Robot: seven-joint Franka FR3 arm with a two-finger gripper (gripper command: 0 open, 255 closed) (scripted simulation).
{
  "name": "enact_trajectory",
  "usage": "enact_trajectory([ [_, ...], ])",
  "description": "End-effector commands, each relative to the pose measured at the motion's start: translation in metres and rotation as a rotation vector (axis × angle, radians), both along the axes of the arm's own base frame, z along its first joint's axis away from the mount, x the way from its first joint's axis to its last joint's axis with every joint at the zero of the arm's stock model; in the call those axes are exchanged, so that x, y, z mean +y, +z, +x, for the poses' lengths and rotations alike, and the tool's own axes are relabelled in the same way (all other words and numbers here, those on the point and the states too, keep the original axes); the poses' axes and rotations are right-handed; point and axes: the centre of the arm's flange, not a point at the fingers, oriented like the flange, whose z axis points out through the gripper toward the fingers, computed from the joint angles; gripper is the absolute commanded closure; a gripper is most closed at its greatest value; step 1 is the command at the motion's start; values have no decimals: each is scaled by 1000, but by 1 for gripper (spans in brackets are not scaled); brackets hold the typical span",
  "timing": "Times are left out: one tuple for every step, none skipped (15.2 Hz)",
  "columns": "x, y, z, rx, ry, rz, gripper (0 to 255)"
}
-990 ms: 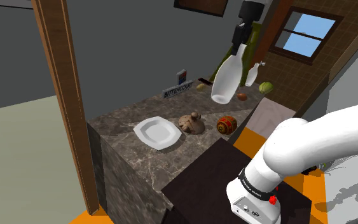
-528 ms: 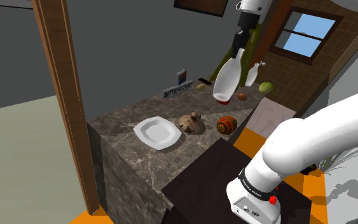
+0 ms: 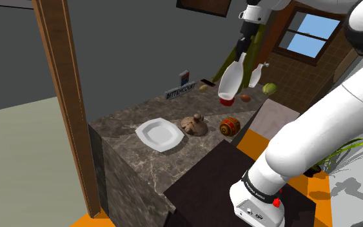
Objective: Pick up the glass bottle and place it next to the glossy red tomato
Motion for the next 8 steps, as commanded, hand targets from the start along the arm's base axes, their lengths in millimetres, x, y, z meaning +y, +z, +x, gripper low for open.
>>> enact_trajectory([
  [-23, -8, 8, -1, 1, -1, 255],
  [-35, -12, 12, -1, 1, -1, 255],
  [-47, -15, 16, -1, 1, -1, 255],
  [-59, -19, 20, -1, 1, -1, 255],
  [-71, -23, 24, -1, 1, -1, 255],
  [-83, -27, 28, -1, 1, -1, 255],
  [-95, -31, 32, -1, 1, -1, 255],
  [-107, -35, 36, -1, 1, -1, 255],
])
